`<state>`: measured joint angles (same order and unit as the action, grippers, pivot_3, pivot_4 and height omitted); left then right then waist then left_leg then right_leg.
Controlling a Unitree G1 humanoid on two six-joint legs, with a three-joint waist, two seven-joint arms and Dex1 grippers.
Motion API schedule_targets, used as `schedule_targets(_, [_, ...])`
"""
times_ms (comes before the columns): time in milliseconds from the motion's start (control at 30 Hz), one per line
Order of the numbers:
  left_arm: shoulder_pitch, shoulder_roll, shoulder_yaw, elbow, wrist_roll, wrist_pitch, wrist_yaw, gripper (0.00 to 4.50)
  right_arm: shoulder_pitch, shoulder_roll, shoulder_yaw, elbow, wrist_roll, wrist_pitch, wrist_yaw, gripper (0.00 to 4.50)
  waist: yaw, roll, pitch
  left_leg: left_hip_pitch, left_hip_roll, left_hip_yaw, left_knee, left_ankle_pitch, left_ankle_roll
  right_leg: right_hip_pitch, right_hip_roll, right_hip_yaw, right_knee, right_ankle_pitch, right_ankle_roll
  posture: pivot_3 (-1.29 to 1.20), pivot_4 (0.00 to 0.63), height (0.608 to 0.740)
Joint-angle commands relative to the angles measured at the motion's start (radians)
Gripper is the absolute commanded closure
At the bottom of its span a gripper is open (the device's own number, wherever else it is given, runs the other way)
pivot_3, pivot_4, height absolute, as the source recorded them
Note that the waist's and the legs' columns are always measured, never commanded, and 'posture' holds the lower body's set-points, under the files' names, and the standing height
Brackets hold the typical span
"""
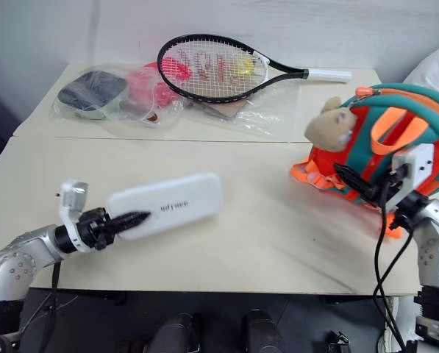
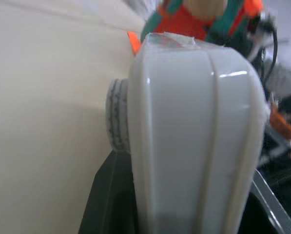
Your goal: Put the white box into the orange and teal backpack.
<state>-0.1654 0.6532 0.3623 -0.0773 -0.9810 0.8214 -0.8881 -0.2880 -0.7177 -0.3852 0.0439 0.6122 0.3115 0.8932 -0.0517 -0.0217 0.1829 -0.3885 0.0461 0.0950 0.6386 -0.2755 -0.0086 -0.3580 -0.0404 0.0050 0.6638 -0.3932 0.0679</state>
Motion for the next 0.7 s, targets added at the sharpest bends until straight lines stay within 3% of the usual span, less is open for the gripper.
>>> schedule_targets(33, [-0.041, -0.026, 0.127, 0.054, -0.073, 0.0, 0.097, 3.27, -0.012, 0.005, 0.043, -0.138, 0.103, 0.112, 0.033, 3.28, 0.001, 0.0, 0.0, 0.0, 0.0, 0.0, 0.0, 0.0, 0.0, 0.0, 0.0, 0.0, 0.001, 0.0, 0.0, 0.0, 0.15, 0.74])
schedule_targets(167, [-0.09, -0.063, 0.18, 0.14, -0.055, -0.043, 0.178, 3.27, -0.022, 0.056, 0.129, -0.313, 0.212, 0.223, 0.018, 4.49, -0.005, 0.0, 0.0, 0.0, 0.001, -0.001, -0.001, 0.0, -0.001, 0.0, 0.0, -0.001, 0.001, 0.0, 0.0, 0.0, 0.15, 0.74])
schedule_targets(333, [-0.141, -0.098, 0.217, 0.206, -0.046, -0.078, 0.243, 3.27, -0.091, 0.158, 0.255, -0.5, 0.344, 0.326, -0.033, 4.49, -0.005, -0.002, 0.001, -0.001, 0.001, -0.001, 0.0, 0.0, -0.001, -0.002, 0.0, -0.001, 0.001, 0.0, 0.0, 0.0, 0.15, 0.74])
schedule_targets(467, [-0.172, -0.102, 0.224, 0.234, -0.046, -0.083, 0.259, 3.27, -0.153, 0.201, 0.283, -0.582, 0.482, 0.414, -0.11, 4.49, -0.004, -0.002, 0.001, -0.001, 0.001, -0.001, 0.0, 0.0, -0.001, -0.002, 0.0, -0.002, 0.001, 0.0, 0.0, 0.0, 0.15, 0.74])
schedule_targets(600, [-0.151, -0.063, 0.179, 0.212, 0.034, -0.125, 0.219, 3.27, -0.115, 0.109, 0.219, -0.637, 0.671, 0.509, -0.14, 4.49, 0.0, -0.004, 0.001, -0.002, 0.0, -0.002, 0.0, -0.001, 0.0, -0.002, -0.001, -0.003, 0.0, 0.0, 0.0, 0.0, 0.15, 0.74])
schedule_targets(700, [-0.061, -0.013, 0.176, 0.089, 0.033, -0.144, 0.091, 3.27, 0.004, -0.064, 0.104, -0.599, 0.796, 0.618, -0.095, 4.49, 0.003, -0.005, 0.001, -0.003, -0.001, -0.002, 0.0, -0.002, 0.002, -0.002, -0.003, -0.003, -0.002, 0.0, 0.0, 0.0, 0.15, 0.74])
